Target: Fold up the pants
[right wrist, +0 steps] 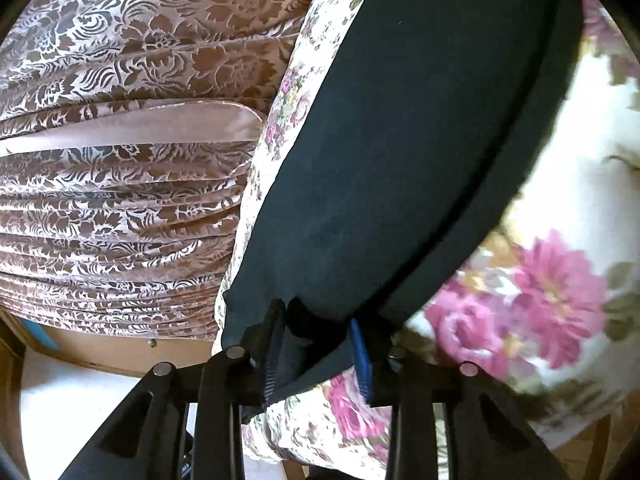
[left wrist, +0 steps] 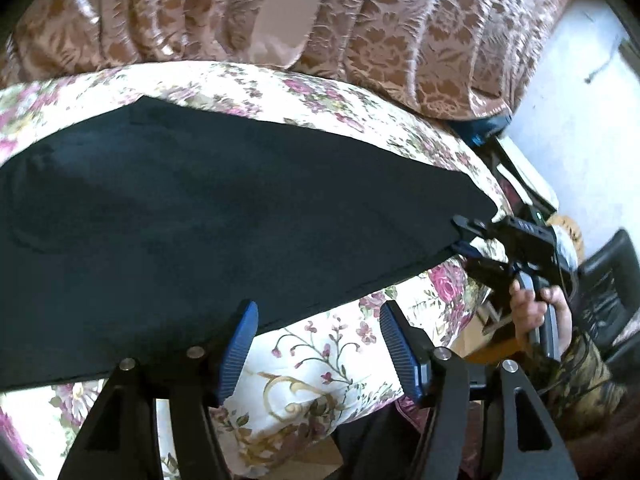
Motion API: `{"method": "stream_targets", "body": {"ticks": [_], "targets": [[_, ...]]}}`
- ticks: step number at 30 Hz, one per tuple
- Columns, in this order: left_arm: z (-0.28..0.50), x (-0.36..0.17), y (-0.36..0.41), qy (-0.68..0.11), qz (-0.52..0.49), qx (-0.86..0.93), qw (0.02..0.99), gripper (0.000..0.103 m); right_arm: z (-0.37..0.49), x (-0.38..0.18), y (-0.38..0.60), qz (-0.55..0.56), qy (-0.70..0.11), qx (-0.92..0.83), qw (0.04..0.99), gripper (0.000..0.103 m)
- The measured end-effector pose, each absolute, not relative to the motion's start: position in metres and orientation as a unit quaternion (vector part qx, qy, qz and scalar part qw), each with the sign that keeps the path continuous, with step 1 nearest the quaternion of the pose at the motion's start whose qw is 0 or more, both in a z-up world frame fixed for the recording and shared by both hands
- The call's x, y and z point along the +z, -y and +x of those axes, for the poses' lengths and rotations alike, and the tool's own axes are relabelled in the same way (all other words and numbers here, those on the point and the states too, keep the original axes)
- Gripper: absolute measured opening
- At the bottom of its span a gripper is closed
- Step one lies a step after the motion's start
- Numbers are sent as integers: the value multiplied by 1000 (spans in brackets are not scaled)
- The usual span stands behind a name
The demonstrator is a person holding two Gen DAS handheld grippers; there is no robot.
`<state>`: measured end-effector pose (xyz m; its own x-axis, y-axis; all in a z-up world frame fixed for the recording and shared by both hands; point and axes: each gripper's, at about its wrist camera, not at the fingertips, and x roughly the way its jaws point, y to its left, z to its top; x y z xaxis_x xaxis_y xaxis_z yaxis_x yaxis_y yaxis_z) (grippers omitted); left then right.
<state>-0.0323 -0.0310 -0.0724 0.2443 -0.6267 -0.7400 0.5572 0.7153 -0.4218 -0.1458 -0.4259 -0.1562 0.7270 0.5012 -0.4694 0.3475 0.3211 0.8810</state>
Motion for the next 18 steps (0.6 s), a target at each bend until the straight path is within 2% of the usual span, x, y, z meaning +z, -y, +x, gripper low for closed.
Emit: {"method": "stream_targets", "body": {"ticks": [3, 4, 5, 11, 14, 18], "targets": [[-32, -75, 38, -487, -17, -376, 788, 64, -128, -162, 415, 578, -374, 54, 723, 24], [-31, -76, 40, -489, -15, -375, 787, 64, -122, -161, 411, 565, -382, 56, 730, 12], [-29, -76, 40, -491, -16, -375, 786, 64, -117, -159, 408, 553, -391, 56, 734, 6], [-24, -67, 32, -476, -40, -385, 790, 67, -122, -116, 396, 468, -401, 58, 785, 5], [-15, -76, 34, -487, -37, -369, 791, 67, -125, -130, 397, 447, -439, 45, 778, 5], [-9, -90, 41, -501, -21, -349, 791, 67, -128, -157, 408, 496, -429, 56, 753, 7]]}}
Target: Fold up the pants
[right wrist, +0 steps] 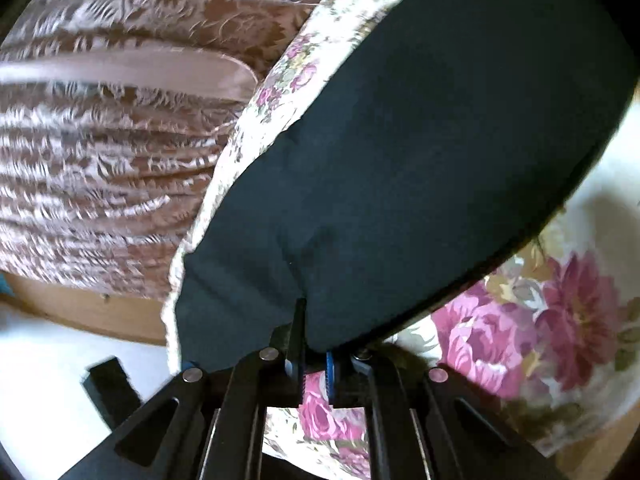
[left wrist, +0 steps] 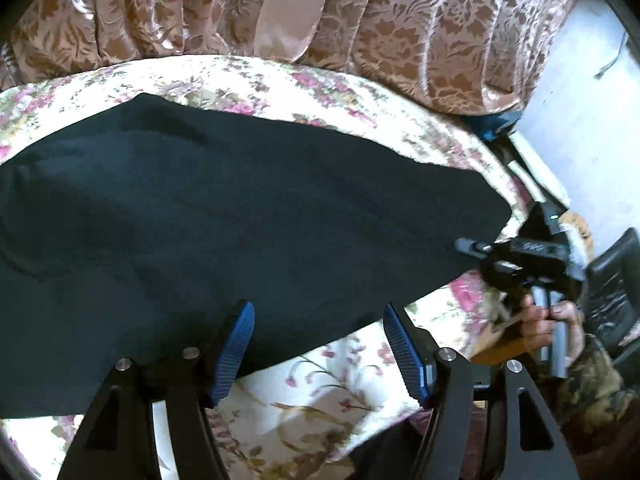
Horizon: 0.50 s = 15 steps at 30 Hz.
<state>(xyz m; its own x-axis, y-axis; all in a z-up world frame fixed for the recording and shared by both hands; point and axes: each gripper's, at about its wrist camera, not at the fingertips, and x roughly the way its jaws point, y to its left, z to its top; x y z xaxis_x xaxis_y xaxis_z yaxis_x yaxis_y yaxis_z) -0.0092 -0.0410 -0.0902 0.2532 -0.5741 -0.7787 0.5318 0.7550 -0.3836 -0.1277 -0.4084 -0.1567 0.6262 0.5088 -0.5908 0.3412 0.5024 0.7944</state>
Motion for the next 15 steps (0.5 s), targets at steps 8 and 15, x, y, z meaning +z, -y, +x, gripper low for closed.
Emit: {"method": "stream_targets", "body": {"ticks": [8, 15], "targets": [[-8, -96, 35, -500, -33, -338, 797, 67, -168, -142, 467, 538, -375, 18, 755, 23], [-3, -95, 33, -501, -39, -334, 798, 67, -201, -136, 559, 563, -290, -143, 761, 24]]}}
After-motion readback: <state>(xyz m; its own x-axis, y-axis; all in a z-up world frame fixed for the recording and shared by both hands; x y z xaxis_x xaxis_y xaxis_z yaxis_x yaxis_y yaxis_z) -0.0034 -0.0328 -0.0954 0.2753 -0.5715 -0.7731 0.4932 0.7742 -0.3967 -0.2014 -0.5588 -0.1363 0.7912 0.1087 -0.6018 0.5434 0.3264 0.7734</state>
